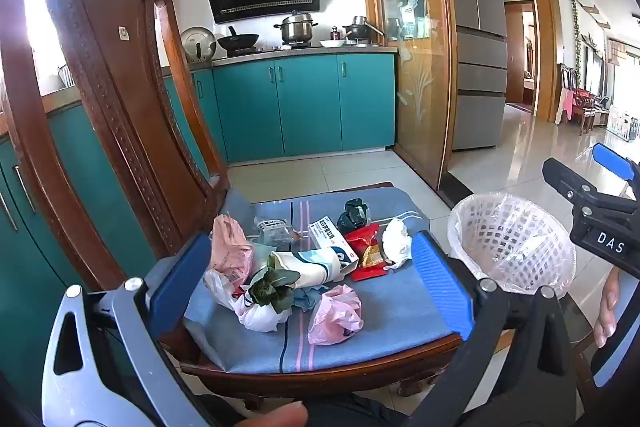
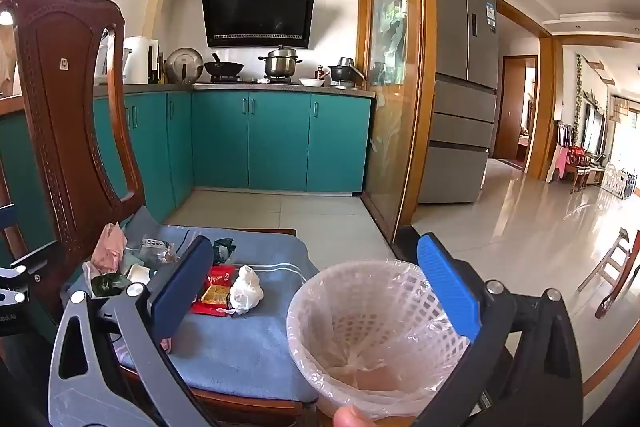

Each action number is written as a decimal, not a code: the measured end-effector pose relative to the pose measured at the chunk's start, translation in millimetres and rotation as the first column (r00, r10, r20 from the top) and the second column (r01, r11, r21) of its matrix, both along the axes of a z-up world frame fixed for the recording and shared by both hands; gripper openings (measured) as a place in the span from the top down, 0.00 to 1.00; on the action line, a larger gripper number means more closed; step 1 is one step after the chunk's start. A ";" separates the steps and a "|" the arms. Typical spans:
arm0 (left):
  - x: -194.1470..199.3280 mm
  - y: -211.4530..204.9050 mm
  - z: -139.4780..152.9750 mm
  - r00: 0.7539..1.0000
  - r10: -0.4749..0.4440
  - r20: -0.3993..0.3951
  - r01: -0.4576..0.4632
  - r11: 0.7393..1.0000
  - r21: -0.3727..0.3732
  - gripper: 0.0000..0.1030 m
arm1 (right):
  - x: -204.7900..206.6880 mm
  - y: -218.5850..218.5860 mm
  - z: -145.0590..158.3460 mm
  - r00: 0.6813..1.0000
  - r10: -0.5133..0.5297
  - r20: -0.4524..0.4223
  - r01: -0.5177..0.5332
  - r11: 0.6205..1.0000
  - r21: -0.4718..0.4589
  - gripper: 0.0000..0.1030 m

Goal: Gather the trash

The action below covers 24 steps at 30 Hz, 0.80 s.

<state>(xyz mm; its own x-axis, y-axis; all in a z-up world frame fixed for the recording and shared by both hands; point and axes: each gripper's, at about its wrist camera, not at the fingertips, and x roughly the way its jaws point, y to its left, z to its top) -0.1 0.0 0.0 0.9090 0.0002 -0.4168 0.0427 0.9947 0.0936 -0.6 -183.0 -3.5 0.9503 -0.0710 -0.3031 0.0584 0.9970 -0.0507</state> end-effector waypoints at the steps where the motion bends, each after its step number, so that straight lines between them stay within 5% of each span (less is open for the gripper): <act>1: 0.1 -0.1 0.0 1.000 0.000 -0.001 0.000 1.000 0.002 0.03 | 0.0 -0.1 -0.2 1.000 0.003 0.003 -0.003 1.000 0.008 0.03; 24: 2.0 -0.2 -6.5 1.000 0.001 -0.007 -0.001 1.000 -0.006 0.03 | 2.9 0.8 -0.3 1.000 0.008 -0.007 -0.008 1.000 0.003 0.03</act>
<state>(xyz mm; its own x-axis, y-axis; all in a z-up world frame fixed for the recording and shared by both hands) 1.9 -0.2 -6.5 0.9061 -0.0012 -0.4232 0.0422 0.9953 0.0874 2.4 -182.2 -3.8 0.9487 -0.0627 -0.3098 0.0502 0.9976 -0.0483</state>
